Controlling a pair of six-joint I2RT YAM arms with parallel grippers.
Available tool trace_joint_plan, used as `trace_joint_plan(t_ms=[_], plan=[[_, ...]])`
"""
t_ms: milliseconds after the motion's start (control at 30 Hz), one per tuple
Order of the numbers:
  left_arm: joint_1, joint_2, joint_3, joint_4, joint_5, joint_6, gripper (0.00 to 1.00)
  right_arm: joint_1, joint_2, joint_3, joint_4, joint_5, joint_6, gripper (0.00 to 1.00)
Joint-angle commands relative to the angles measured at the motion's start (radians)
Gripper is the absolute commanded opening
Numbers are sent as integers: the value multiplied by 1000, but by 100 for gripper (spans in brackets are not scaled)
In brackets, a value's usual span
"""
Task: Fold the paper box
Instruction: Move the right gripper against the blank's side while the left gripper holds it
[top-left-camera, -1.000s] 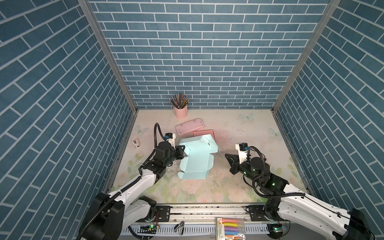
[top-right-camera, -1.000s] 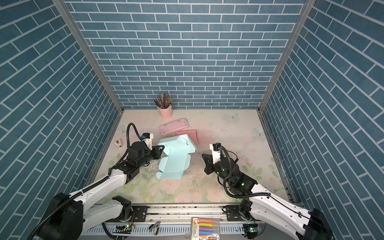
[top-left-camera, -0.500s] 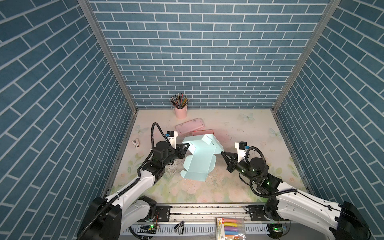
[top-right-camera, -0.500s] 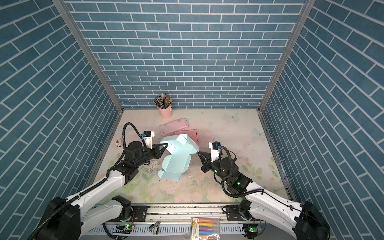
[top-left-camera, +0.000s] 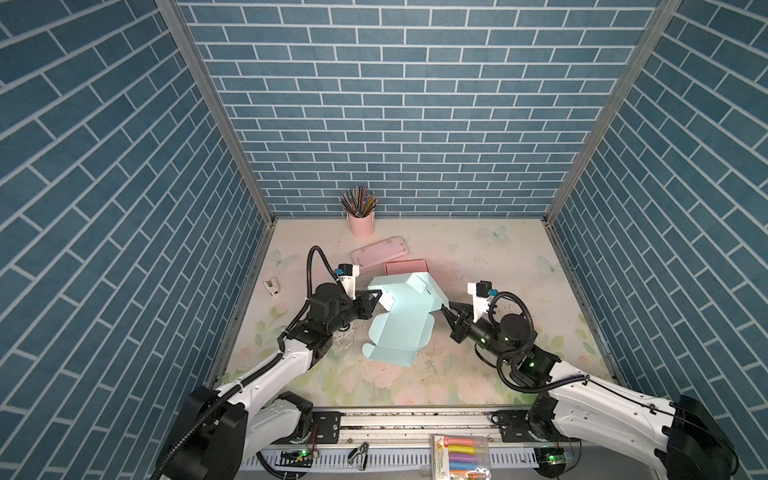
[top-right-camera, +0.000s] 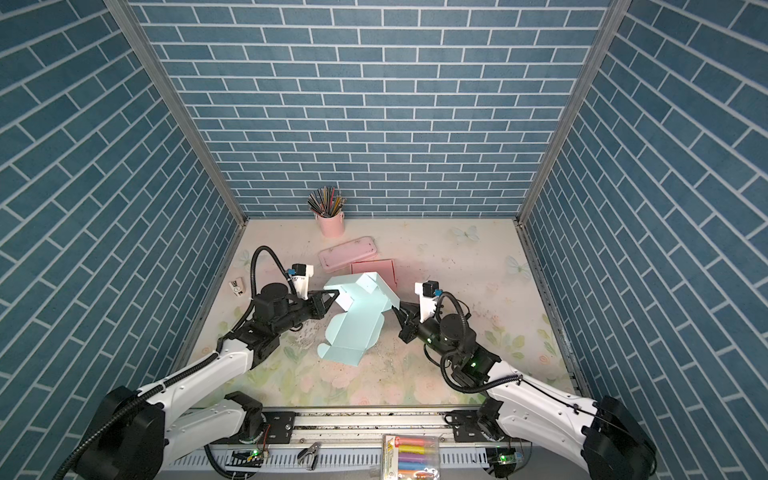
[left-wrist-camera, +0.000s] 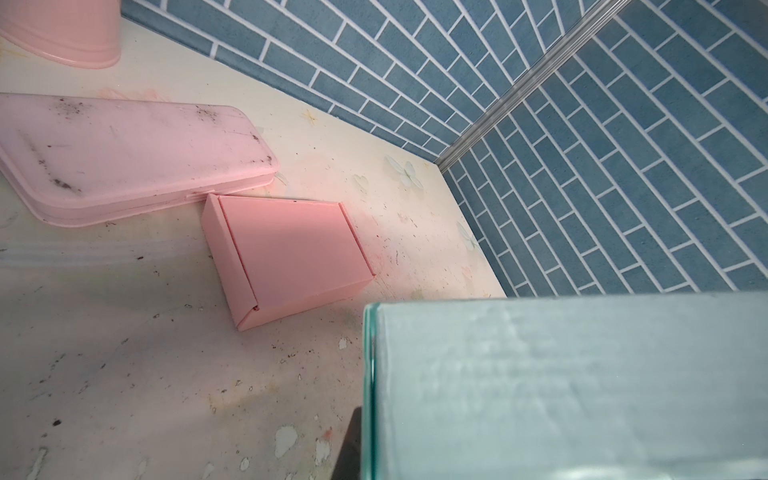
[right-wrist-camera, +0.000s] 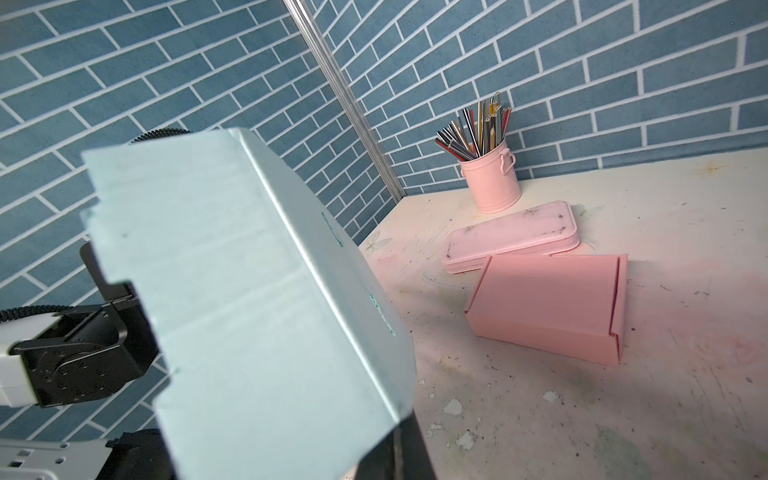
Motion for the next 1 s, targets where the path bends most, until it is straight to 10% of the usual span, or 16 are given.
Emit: trace_joint_plan(t_ms=[0, 967], plan=[[-9, 5, -6, 18, 9, 13, 4, -3, 23, 32, 74, -34, 35, 0], [13, 29, 26, -39, -11, 16, 3, -23, -1, 197, -415, -42, -102, 11]])
